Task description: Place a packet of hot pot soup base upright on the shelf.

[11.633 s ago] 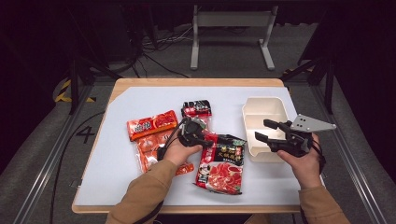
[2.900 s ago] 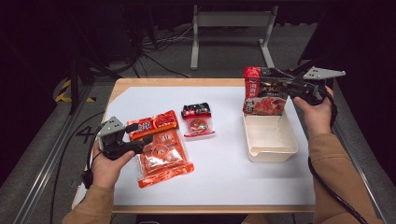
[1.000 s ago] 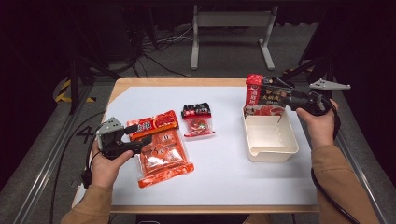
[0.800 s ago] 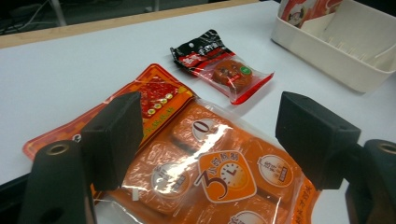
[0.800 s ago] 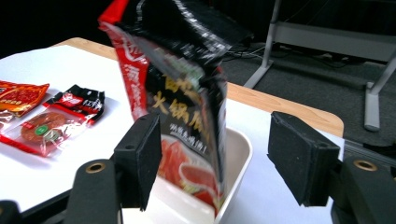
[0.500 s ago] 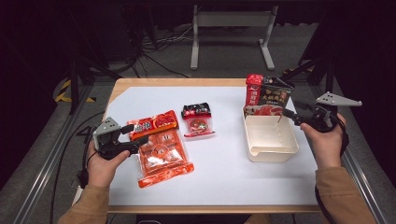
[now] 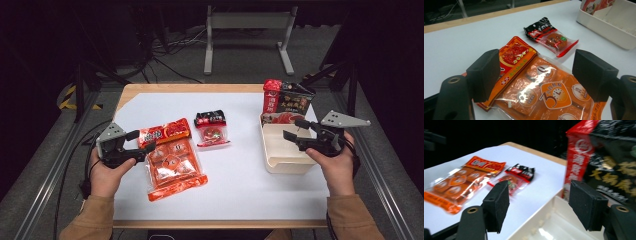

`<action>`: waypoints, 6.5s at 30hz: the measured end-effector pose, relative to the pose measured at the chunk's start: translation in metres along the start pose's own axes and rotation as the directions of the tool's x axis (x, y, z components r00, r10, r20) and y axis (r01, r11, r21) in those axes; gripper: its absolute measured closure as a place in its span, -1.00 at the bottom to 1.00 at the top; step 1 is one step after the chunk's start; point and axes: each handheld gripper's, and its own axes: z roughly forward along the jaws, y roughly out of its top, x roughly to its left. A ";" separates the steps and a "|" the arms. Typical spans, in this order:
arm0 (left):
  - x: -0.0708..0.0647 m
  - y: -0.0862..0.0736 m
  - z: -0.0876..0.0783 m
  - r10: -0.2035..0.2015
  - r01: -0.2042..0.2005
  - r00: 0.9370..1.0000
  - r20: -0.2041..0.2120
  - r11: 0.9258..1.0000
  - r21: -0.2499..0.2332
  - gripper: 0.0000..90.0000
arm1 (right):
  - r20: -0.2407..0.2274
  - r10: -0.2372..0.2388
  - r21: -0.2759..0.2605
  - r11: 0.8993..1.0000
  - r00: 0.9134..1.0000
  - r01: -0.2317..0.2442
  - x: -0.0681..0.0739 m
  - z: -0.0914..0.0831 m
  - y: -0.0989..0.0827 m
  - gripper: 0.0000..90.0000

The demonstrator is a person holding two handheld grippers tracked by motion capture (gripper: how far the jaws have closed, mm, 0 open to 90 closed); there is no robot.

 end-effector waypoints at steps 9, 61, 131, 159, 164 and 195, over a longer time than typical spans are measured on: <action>0.007 -0.002 0.002 -0.034 0.034 0.999 -0.007 0.999 0.009 -0.41 | -0.070 -0.037 0.006 0.999 0.997 0.037 0.022 0.006 -0.005 -0.25; 0.082 0.002 0.048 -0.083 0.088 0.994 -0.076 0.995 0.052 -0.36 | -0.294 -0.118 0.000 0.992 0.948 0.123 0.080 0.049 -0.022 -0.06; 0.100 -0.047 0.093 -0.263 0.255 0.965 0.014 0.946 0.202 0.51 | -0.308 -0.122 0.035 0.990 0.944 0.140 0.082 0.056 -0.025 -0.08; 0.077 -0.017 0.056 -0.216 0.212 0.975 0.054 0.974 0.078 1.00 | -0.302 -0.105 0.048 0.991 0.948 0.125 0.079 0.058 -0.025 -0.09; 0.070 -0.007 0.050 -0.185 0.181 0.981 0.059 0.981 0.063 1.00 | -0.303 -0.105 0.047 0.991 0.947 0.125 0.080 0.057 -0.025 -0.08; -0.008 0.059 -0.006 0.048 -0.021 0.979 0.198 0.990 -0.139 1.00 | -0.317 -0.096 0.053 0.992 0.944 0.118 0.081 0.049 -0.020 0.06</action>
